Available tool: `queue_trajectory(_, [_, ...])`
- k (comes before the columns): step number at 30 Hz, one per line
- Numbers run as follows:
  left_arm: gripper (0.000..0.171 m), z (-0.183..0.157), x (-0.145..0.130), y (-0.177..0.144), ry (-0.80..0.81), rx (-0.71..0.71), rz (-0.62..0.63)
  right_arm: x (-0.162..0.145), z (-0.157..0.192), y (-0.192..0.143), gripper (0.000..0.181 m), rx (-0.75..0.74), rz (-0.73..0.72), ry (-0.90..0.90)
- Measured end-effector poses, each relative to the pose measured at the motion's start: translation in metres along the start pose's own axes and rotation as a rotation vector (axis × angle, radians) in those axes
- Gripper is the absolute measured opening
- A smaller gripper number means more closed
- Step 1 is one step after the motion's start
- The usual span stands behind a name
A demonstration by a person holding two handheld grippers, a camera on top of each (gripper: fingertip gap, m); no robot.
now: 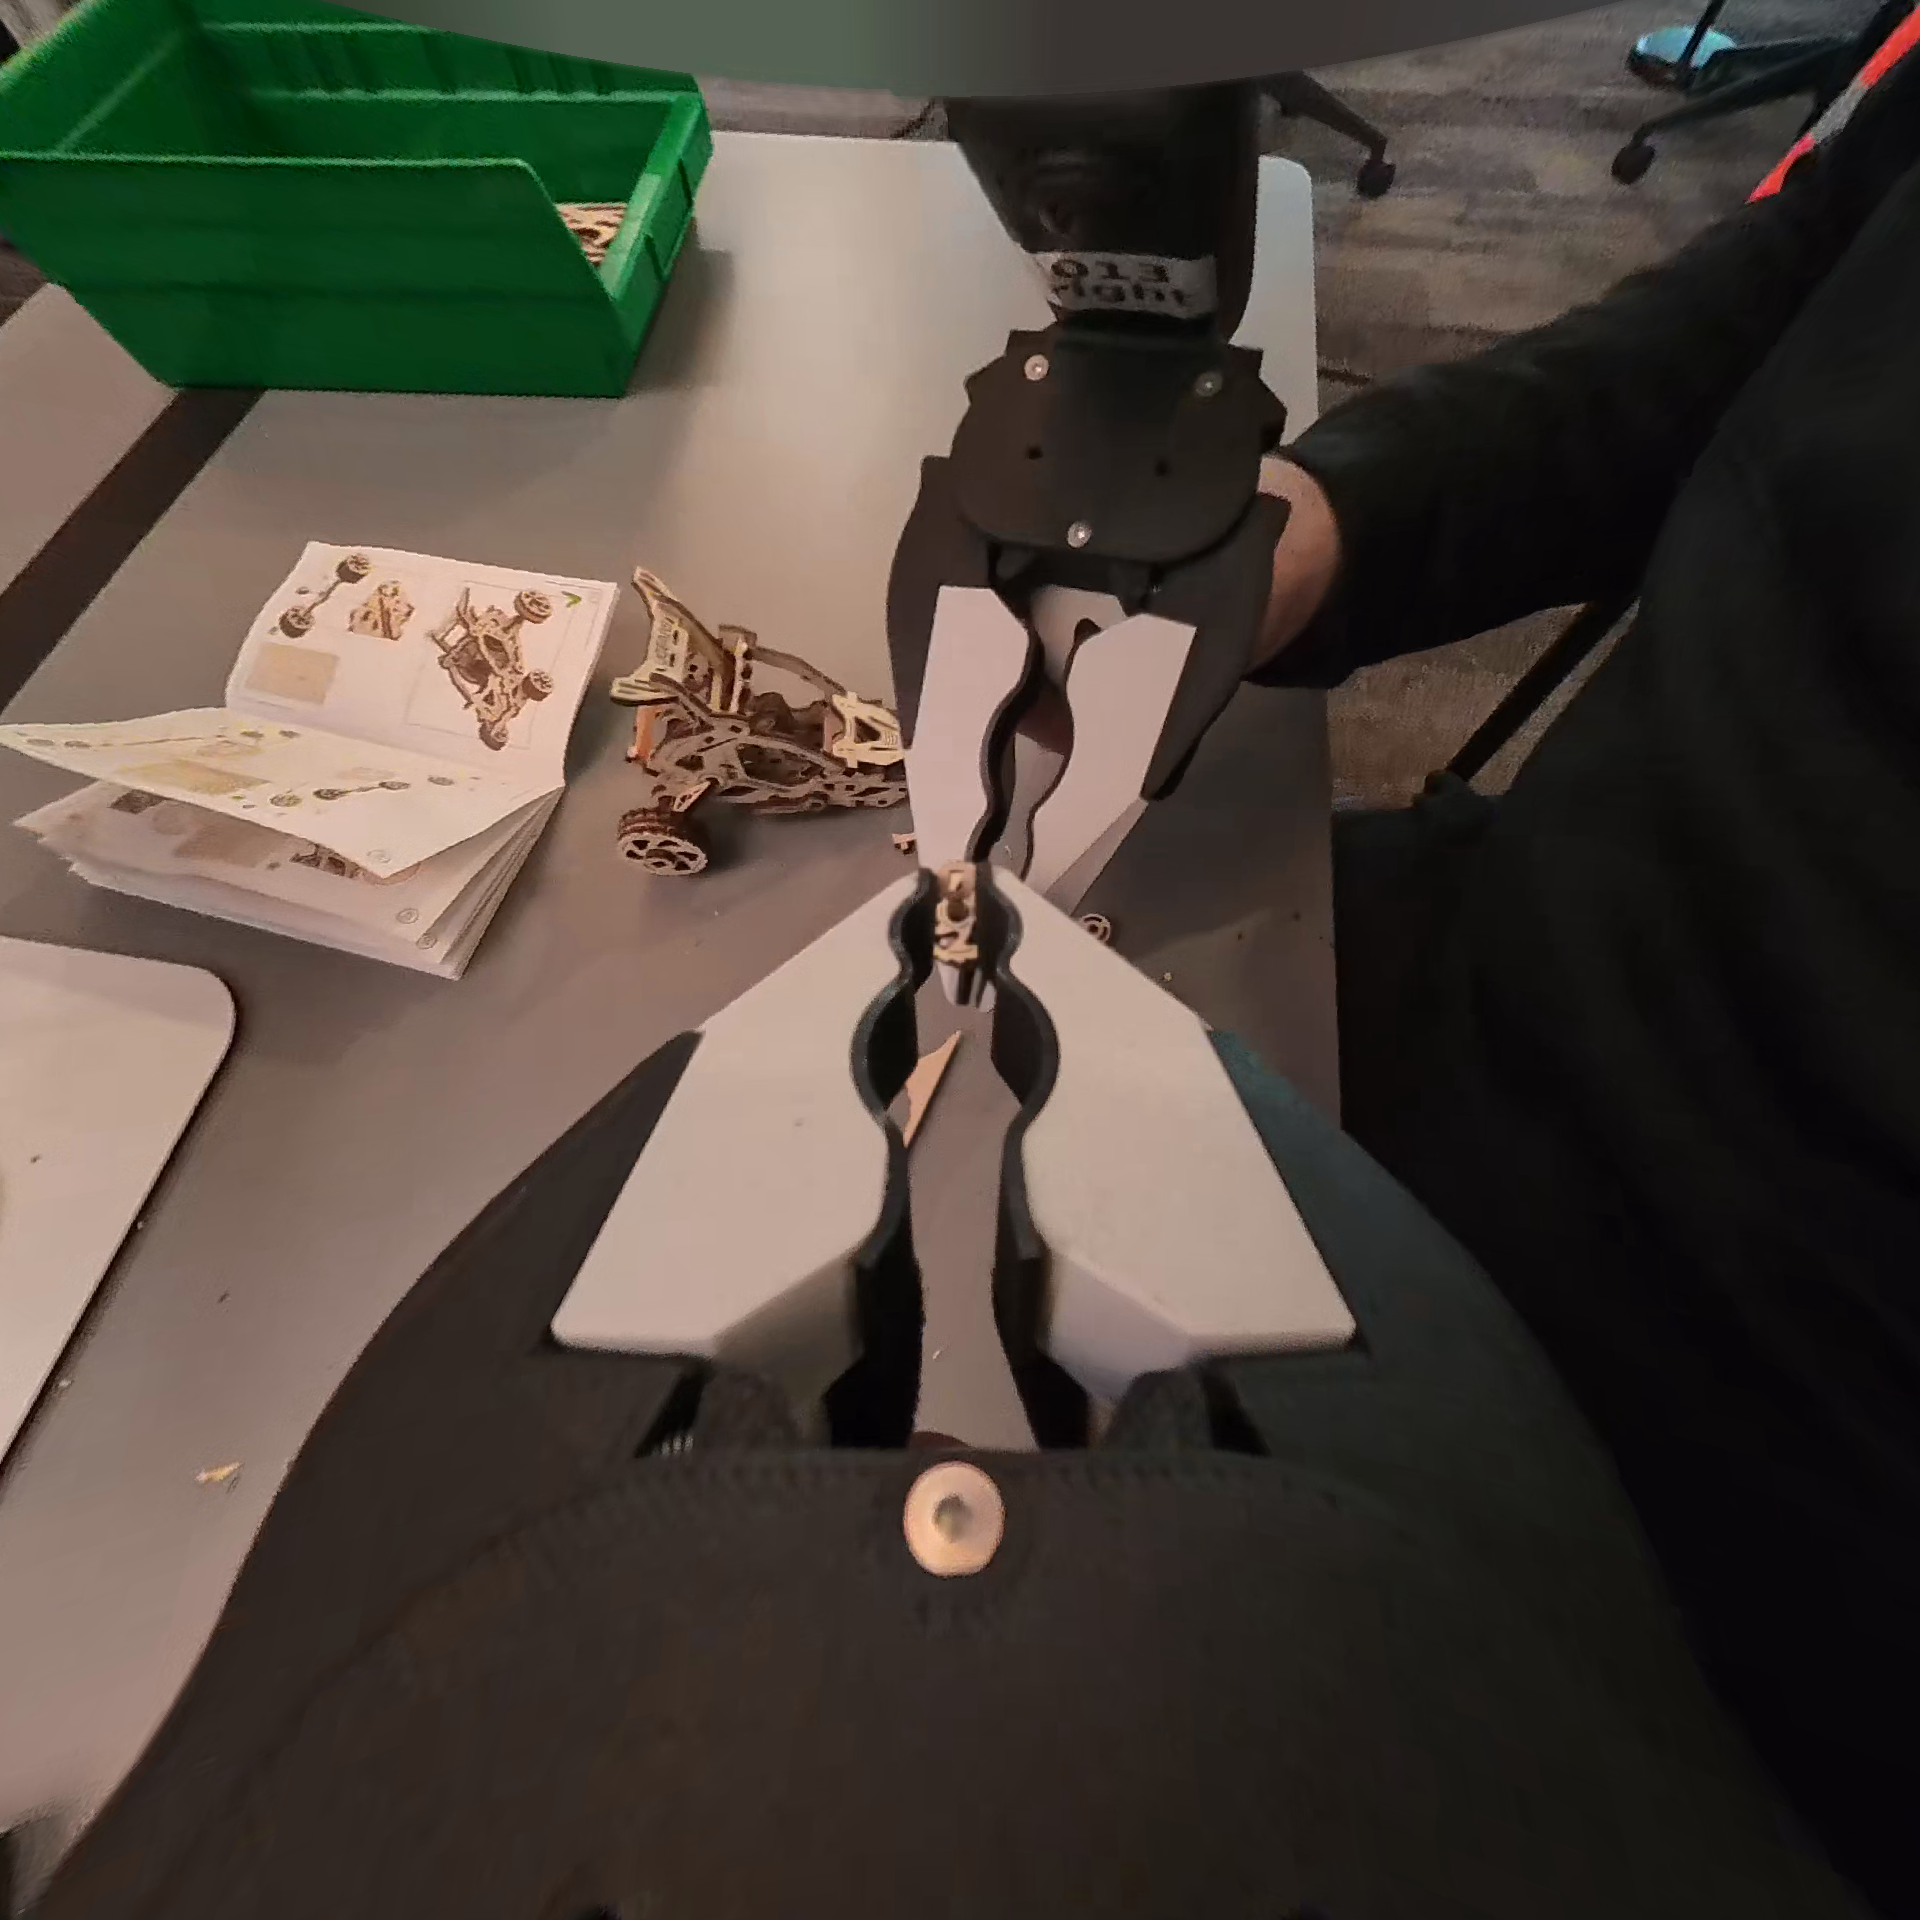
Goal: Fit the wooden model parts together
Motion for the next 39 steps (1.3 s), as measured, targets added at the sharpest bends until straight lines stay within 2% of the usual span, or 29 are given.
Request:
queue_trajectory(3, [0.004, 0.001, -0.005, 0.007, 0.007, 0.009, 0.048, 0.0, -0.001, 0.0, 0.0, -0.011, -0.002, -0.012])
queue_trajectory(12, [0.004, 0.004, -0.01, 0.01, -0.063, 0.023, 0.052, 0.0, -0.005, 0.0, 0.0, -0.079, 0.014, -0.055])
queue_trajectory(23, [0.004, 0.021, -0.009, 0.012, -0.281, 0.223, -0.076, 0.005, -0.034, -0.004, 0.0, -0.394, 0.073, -0.197])
queue_trajectory(28, [0.004, 0.03, -0.004, 0.012, -0.442, 0.263, -0.221, 0.012, -0.048, -0.008, 0.0, -0.56, 0.118, -0.317])
queue_trajectory(33, [0.004, 0.037, -0.004, 0.012, -0.602, 0.241, -0.362, 0.015, -0.056, -0.008, 0.0, -0.628, 0.141, -0.349])
queue_trajectory(39, [0.004, 0.042, -0.004, 0.014, -0.581, 0.287, -0.368, 0.015, -0.06, -0.008, 0.0, -0.666, 0.158, -0.359])
Point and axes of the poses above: each gripper's, where its closed fingertips meet, y out along the fingers, x out of its top, z = x × y across the jaws, the point moved 2 cm from there along -y, back along the fingers, and after that the axes turned 1 degree about -x, right-handed, at the moved point
